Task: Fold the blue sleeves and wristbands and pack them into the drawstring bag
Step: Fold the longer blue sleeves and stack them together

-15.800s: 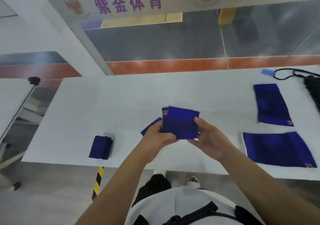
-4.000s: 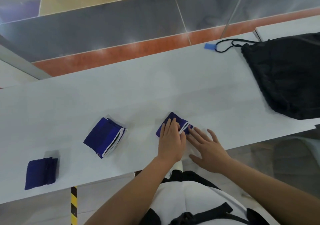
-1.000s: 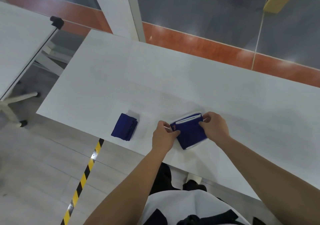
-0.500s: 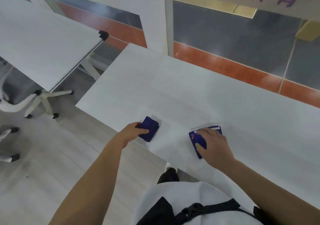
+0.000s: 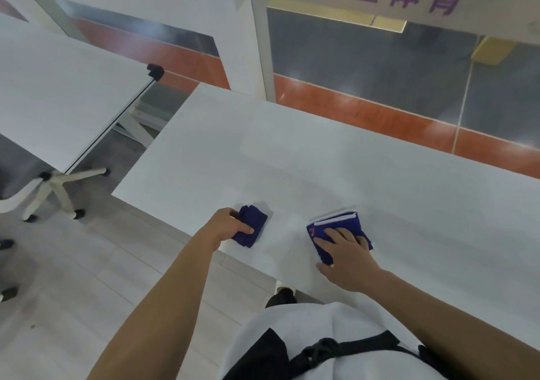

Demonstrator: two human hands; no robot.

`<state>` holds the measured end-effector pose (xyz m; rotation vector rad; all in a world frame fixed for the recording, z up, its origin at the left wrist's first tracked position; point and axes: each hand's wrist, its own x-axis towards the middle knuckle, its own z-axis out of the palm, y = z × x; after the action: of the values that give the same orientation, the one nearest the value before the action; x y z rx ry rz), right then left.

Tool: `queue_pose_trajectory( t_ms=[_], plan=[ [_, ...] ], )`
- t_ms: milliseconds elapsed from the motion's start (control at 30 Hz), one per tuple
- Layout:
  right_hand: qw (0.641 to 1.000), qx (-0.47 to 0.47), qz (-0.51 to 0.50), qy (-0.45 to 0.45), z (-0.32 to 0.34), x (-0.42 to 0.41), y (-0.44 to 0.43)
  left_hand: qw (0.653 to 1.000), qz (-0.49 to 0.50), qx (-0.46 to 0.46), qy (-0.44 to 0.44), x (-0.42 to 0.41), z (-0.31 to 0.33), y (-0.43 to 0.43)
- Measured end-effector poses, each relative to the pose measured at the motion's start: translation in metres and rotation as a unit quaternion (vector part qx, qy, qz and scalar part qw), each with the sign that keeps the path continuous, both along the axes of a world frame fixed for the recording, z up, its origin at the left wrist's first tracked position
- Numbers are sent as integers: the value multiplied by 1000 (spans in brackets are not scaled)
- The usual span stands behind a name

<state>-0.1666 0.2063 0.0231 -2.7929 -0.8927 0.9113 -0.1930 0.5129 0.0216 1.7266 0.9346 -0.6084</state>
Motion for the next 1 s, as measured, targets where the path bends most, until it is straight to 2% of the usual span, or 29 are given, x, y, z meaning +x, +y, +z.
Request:
queue_pose_trajectory(
  t_ms=[100,167,200,233,300,333,400,500,600,733,867,1000],
  plan=[
    [985,120,-108,55,12,6,-4,997,27,-48,-57,2,20,-18],
    [937,241,-242,74,25,8,-9,991,12,-92,-93,5,39,-41],
    [891,296,-324,112,34,8,-12,988,-5,-110,-104,8,48,-54],
    [830,348,-398,176,43,6,-14,985,-24,-127,-112,10,56,-68],
    [709,428,-470,305,57,2,-21,977,-67,-161,-118,13,67,-97],
    [676,451,-473,341,62,0,-25,973,-88,-176,-121,15,71,-110],
    [630,488,-476,373,69,-7,-33,965,-125,-197,-118,16,74,-134],
    [574,511,-529,360,67,-18,-40,960,-154,-211,-98,17,71,-157],
    [525,507,-586,352,60,-29,-44,960,-196,-184,-84,19,65,-168],
    [480,518,-615,350,49,-46,-38,950,-260,-163,-54,27,53,-166],
    [418,520,-681,300,41,-51,-22,927,-335,-167,-25,45,42,-156],
    [363,501,-747,242,32,-36,-7,928,-335,-161,-15,70,31,-155]
  ],
)
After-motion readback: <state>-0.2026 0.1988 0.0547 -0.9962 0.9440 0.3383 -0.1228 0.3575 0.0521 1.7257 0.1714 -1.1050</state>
